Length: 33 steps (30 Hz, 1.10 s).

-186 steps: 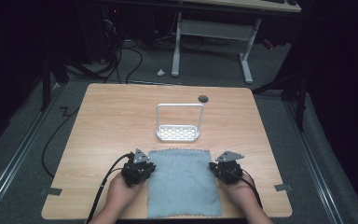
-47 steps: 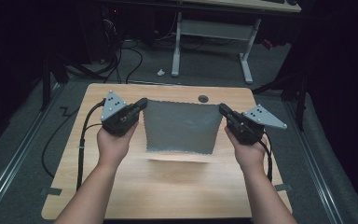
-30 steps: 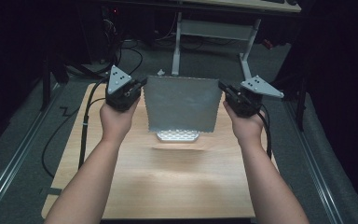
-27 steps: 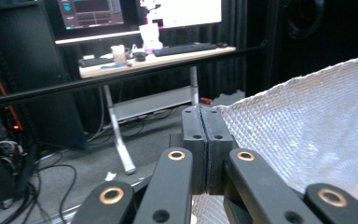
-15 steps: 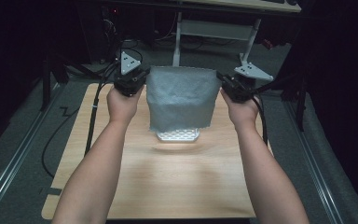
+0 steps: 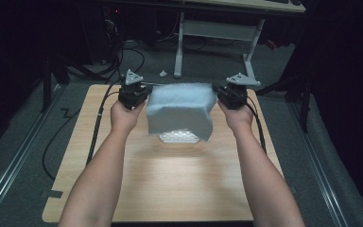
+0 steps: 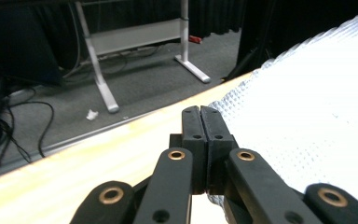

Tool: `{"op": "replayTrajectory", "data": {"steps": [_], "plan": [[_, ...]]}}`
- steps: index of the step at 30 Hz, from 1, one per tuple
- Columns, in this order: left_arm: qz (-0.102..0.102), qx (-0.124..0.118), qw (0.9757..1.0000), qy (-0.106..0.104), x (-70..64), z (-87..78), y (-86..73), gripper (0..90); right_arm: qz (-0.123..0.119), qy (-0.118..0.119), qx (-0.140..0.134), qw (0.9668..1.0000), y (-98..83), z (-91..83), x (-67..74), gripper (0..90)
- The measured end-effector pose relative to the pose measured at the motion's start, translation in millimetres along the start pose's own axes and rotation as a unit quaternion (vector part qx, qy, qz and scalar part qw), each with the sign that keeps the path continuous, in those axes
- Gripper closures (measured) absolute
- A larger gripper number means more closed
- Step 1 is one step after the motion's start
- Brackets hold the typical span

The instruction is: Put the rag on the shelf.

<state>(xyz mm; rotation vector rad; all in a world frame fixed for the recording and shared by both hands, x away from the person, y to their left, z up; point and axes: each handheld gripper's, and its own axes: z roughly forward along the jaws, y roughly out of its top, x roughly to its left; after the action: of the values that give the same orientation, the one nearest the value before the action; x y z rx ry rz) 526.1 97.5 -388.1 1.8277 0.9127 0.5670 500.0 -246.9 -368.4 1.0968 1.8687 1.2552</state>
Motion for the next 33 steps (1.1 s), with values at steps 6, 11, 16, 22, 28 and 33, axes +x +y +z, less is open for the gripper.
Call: {"op": "replayTrajectory", "data": {"steps": [6, 11, 16, 22, 28, 33], "plan": [[-0.014, 0.018, 0.9996, -0.016, -0.8, -2.8, -21.1, 89.4, -0.001, 0.013, 0.009, 0.9999, -20.6, 1.4, 4.3, 89.7], [-0.031, 0.025, 0.9988, -0.029, -1.8, -1.8, -39.9, 89.4, -0.001, 0.020, 0.023, 0.9995, -37.8, 2.7, 8.9, 89.7], [-0.035, 0.027, 0.9981, -0.042, -6.7, 0.2, -51.5, 89.4, 0.008, 0.026, 0.030, 0.9992, -53.1, 2.3, 9.1, 89.7], [-0.029, 0.037, 0.9971, -0.059, -14.9, 5.5, -58.1, 89.4, 0.017, 0.034, 0.036, 0.9986, -66.5, 4.2, 10.9, 89.7], [-0.033, 0.051, 0.9958, -0.069, -18.8, 11.5, -62.2, 89.4, 0.024, 0.038, 0.040, 0.9982, -74.4, 6.9, 14.1, 89.7], [-0.034, 0.067, 0.9945, -0.073, -21.0, 16.9, -71.3, 89.3, 0.034, 0.037, 0.046, 0.9977, -86.1, 7.7, 14.0, 89.7]]}}
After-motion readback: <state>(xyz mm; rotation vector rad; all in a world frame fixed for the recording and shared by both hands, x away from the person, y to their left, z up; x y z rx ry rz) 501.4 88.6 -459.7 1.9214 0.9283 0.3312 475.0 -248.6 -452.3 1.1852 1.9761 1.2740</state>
